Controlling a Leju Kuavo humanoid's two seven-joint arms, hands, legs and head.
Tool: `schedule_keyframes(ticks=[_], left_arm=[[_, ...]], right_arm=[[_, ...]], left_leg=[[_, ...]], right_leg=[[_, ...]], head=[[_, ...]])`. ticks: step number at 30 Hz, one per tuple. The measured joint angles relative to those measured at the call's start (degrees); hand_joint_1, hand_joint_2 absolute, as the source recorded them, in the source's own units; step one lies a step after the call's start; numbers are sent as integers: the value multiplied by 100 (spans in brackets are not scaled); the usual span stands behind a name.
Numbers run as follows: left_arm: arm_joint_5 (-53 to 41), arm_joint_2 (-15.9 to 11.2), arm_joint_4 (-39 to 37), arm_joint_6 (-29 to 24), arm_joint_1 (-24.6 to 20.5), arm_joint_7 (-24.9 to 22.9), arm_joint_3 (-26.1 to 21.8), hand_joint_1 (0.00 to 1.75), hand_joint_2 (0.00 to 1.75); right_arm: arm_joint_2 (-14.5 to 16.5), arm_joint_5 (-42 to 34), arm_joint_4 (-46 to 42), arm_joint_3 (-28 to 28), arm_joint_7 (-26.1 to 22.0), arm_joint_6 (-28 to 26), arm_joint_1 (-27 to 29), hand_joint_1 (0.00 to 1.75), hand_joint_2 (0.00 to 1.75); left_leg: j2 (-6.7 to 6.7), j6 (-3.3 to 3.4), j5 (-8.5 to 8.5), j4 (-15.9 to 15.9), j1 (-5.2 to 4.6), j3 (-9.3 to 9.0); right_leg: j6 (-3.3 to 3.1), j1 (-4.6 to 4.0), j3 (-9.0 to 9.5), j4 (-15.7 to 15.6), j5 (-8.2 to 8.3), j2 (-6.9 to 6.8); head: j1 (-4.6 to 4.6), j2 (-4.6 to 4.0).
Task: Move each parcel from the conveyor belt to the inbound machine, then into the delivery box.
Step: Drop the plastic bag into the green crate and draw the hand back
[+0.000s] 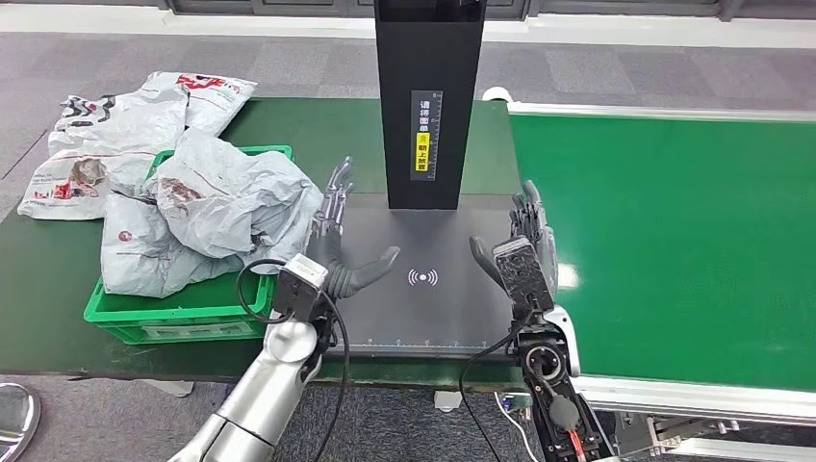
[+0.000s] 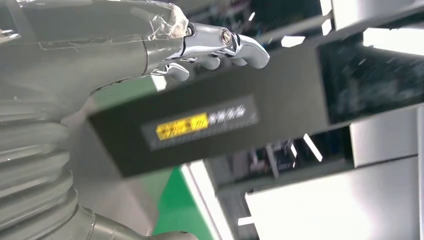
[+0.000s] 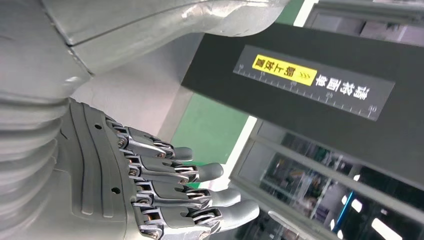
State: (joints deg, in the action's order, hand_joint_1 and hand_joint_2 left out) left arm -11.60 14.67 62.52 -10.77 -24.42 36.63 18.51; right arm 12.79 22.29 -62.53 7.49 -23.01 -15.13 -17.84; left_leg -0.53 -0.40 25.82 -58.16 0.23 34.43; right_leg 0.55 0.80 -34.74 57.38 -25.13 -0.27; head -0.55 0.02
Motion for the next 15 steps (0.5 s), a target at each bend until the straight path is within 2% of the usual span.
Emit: schedule_keyframes(ticks=[8,10,13,15], left_arm=[[839,287,-1623,434,-474,-194,8,0,175],[1030,357,-1973,220,-507,-154,7,0,175],[1501,487,-2240,-568,-459,59,64,0,175],[1739,545,-2324,-909,-433,122,158,0,175]], right_arm=[[28,211,198,31,198,-700,36,0,175],[40,36,220,32,31,-820,175,0,175],[108,-441,161,39,-303,-994,475,0,175],[137,-555,95,80,-366,-1077,632,0,175]], left_leg=[[1,0,0,0,0,-1],[-1,-1,2,0,0,0],[-1,-2,11,0,0,1],[0,-1,15,0,0,1]], right_leg=[[0,0,1,-1,0,1],[0,0,0,-1,-1,0],[-2,-1,0,0,-7,0],[-2,-1,-1,0,-11,0]], head=[[0,-1],[0,-1],[0,0],[0,1]])
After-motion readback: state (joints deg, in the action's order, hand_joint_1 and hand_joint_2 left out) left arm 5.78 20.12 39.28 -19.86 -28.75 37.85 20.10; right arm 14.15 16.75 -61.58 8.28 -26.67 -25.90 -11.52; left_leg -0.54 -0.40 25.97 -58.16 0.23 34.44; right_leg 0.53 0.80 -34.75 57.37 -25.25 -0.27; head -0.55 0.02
